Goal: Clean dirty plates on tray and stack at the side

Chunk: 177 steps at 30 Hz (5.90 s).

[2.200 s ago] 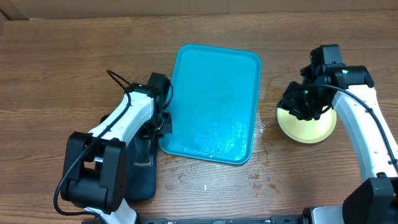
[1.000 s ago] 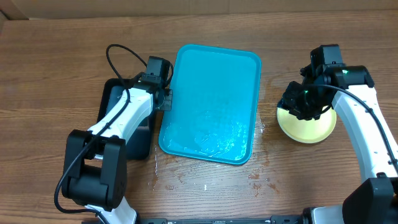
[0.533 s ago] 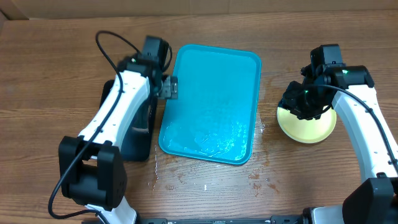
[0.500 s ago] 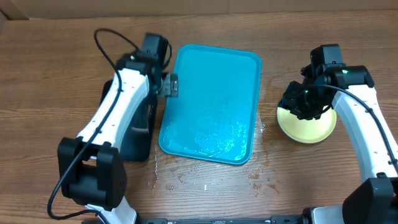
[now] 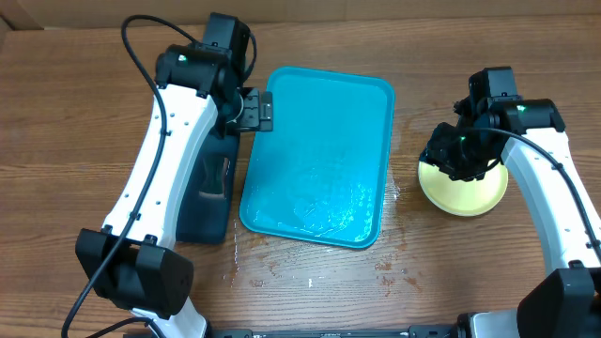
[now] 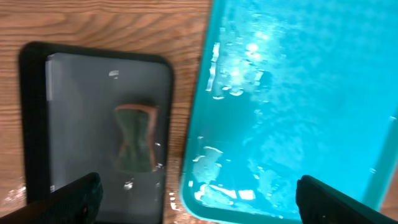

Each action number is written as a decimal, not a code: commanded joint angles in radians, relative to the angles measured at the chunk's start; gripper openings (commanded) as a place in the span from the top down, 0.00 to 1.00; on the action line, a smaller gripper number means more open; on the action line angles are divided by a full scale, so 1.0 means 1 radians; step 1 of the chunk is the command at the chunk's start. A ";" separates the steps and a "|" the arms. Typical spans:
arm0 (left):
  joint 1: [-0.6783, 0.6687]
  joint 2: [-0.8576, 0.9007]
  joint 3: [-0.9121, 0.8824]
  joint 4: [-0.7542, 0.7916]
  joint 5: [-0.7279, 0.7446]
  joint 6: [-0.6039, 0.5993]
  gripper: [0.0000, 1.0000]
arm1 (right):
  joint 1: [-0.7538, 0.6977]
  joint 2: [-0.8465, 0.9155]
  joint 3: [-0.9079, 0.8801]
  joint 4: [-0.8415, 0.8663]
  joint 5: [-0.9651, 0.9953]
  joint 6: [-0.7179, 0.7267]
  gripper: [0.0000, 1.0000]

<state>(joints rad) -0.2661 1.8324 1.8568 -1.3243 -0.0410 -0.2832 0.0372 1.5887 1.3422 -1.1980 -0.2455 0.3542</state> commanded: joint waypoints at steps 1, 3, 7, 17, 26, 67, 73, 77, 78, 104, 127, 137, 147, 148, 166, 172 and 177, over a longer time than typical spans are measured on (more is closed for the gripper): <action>-0.040 0.006 0.002 -0.010 0.073 0.003 0.00 | -0.002 -0.010 0.003 0.010 0.010 -0.011 0.50; -0.064 0.003 0.002 -0.035 0.063 0.022 0.09 | -0.002 -0.010 0.003 0.024 0.008 -0.011 0.48; -0.109 -0.037 0.002 -0.133 -0.019 -0.001 0.18 | 0.003 -0.010 0.003 0.028 -0.049 -0.043 0.52; -0.100 -0.488 0.002 -0.275 -0.155 -0.119 0.01 | 0.105 -0.105 0.003 0.039 -0.142 -0.182 0.58; -0.100 -0.847 0.002 -0.281 -0.178 -0.143 0.00 | 0.250 -0.440 0.003 0.196 -0.134 -0.157 0.55; -0.100 -0.851 0.002 -0.296 -0.176 -0.143 0.00 | 0.277 -0.468 0.003 0.164 -0.134 -0.145 0.01; -0.100 -0.851 0.002 -0.295 -0.175 -0.143 0.00 | 0.277 -0.563 -0.029 0.165 -0.134 -0.145 0.00; -0.100 -0.851 0.002 -0.296 -0.176 -0.143 0.00 | 0.276 -0.654 -0.099 0.164 -0.134 -0.145 0.00; -0.100 -0.851 0.002 -0.296 -0.176 -0.144 0.00 | 0.276 -0.680 -0.124 0.163 -0.132 -0.148 0.00; -0.100 -0.851 0.002 -0.296 -0.176 -0.143 0.00 | 0.102 -1.571 -1.204 1.016 0.016 -0.160 0.00; -0.100 -0.851 0.002 -0.296 -0.176 -0.144 0.00 | 0.102 -1.583 -1.334 1.140 -0.021 -0.161 0.00; -0.100 -0.851 0.002 -0.295 -0.176 -0.144 0.00 | 0.102 -1.583 -1.334 1.140 -0.021 -0.161 0.00; -0.012 -0.867 -0.134 0.009 -0.265 -0.069 0.00 | 0.102 -1.583 -1.334 1.140 -0.021 -0.161 0.00; 0.016 -0.878 -0.183 0.083 -0.219 -0.030 0.00 | 0.102 -1.583 -1.334 1.140 -0.021 -0.161 0.00; 0.254 -1.498 -1.306 1.108 0.098 0.098 0.00 | 0.102 -1.583 -1.334 1.140 -0.021 -0.161 0.00; 0.262 -1.707 -1.577 1.252 0.093 0.094 0.00 | 0.102 -1.583 -1.334 1.140 -0.021 -0.161 0.00; 0.285 -1.831 -1.715 1.279 0.066 0.097 0.00 | 0.102 -1.583 -1.334 1.140 -0.021 -0.161 0.00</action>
<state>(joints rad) -0.0006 0.0582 0.1982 -0.0608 0.0372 -0.1833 0.1440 0.0132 0.0185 -0.0635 -0.2588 0.1898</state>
